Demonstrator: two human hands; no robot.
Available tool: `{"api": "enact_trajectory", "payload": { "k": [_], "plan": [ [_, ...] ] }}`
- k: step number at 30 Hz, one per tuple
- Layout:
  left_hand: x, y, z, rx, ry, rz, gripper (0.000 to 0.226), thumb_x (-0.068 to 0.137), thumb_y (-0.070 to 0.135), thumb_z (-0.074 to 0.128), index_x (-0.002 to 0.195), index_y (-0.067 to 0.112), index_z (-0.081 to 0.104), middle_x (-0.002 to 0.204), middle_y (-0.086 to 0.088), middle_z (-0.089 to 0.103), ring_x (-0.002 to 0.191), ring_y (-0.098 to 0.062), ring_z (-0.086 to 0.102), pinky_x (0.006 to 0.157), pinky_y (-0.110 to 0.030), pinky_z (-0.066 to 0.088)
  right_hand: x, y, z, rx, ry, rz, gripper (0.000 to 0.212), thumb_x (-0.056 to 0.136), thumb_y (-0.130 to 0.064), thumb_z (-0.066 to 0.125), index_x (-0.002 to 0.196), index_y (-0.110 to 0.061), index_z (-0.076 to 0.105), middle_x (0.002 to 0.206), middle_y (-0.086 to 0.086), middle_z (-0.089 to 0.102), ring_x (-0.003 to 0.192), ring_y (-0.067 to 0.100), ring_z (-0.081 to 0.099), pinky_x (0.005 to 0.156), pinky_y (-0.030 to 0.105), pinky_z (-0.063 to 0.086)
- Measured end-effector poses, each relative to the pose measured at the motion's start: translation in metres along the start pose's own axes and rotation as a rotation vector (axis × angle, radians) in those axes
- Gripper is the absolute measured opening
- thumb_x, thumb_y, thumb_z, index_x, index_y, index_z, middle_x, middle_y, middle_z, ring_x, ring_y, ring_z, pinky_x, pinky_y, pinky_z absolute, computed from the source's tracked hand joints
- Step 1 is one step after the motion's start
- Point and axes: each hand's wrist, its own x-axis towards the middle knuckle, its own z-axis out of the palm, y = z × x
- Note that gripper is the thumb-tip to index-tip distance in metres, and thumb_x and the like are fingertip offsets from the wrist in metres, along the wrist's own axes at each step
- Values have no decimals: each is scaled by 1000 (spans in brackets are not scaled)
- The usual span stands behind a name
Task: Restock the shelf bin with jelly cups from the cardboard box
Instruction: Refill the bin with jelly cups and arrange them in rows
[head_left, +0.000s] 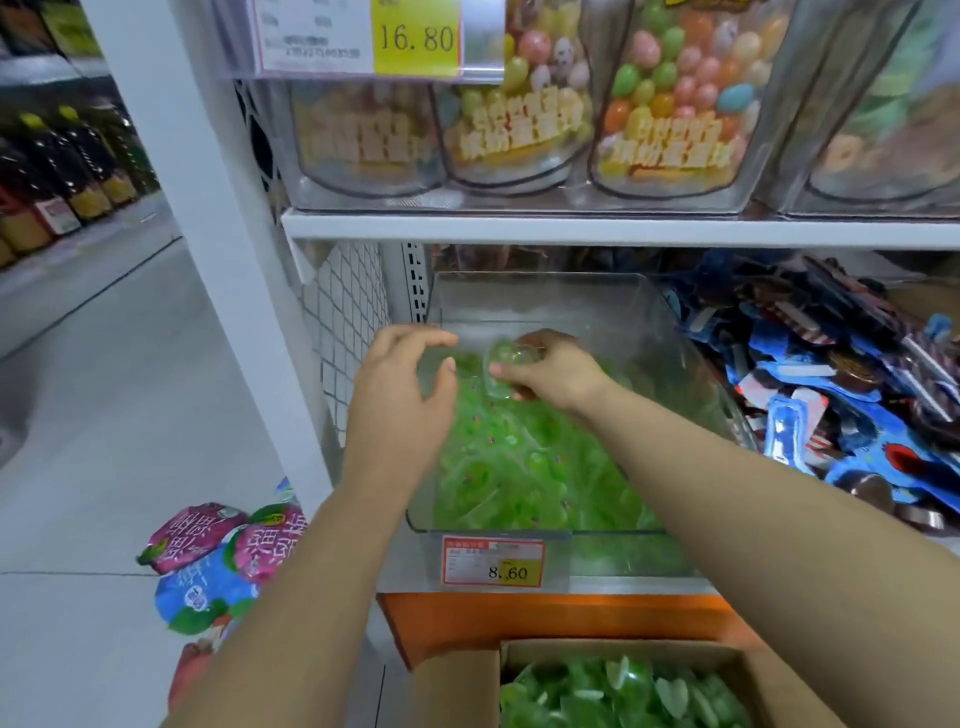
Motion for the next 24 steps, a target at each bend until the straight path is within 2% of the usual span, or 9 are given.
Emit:
{"api": "enact_trajectory", "payload": {
  "k": [2,3,5,7,9,13,19,22,24],
  "plan": [
    [5,-4,1,-31,25,-15,19,90,10,56,99,24,65,105,7,55,95,-9,53,85,-26,44,23,-4,10,32,-21,27,33,78,-18,76,104,-8,59,71,2,59,50,10,58,65,22,53],
    [8,-5,1,-44,36,-23,21,90,9,55,97,27,64,103,7,56,94,-9,55,85,-28,46,33,-6,14,-5,-32,32,21,80,-18,75,91,-8,60,65,0,56,42,4,54,54,14,48],
    [12,-8,1,-61,51,-43,23,91,8,52,97,27,64,102,7,60,93,-9,57,84,-29,48,53,-7,22,-77,-30,34,25,82,-21,72,67,-14,52,57,0,54,37,3,50,42,10,38],
    [15,-10,1,-86,59,-63,25,92,7,50,98,27,64,103,5,63,92,-8,58,84,-28,48,67,-4,31,-82,-35,40,27,83,-21,69,64,-14,52,56,2,55,46,10,51,50,17,41],
    [17,-12,1,-108,57,-81,27,92,7,50,96,30,63,102,6,65,92,-7,59,85,-25,47,76,-1,39,-73,-47,63,21,86,-20,65,71,-10,55,58,5,56,49,13,50,54,23,41],
    [21,-12,2,-121,28,-96,24,93,10,51,95,30,64,96,13,66,88,2,58,77,-10,44,88,1,43,-53,-5,64,22,86,-19,63,69,-9,54,56,5,55,42,11,47,53,25,39],
    [19,-13,2,-157,19,-110,25,93,9,51,93,30,64,92,20,64,88,8,57,74,-1,39,92,8,49,-84,22,29,22,86,-24,63,70,-11,53,57,5,56,53,19,48,61,28,39],
    [18,-12,1,-178,17,-95,26,93,8,52,91,31,64,90,20,64,84,9,57,71,0,38,91,8,45,-155,-8,24,26,87,-30,61,68,-16,50,71,6,57,64,20,50,63,27,38],
    [19,-11,0,-189,7,-90,27,93,8,52,90,33,63,89,21,64,83,11,57,70,0,39,85,3,38,-166,-22,20,15,86,-30,63,79,-22,53,81,3,56,67,16,50,62,24,38]
  ]
}}
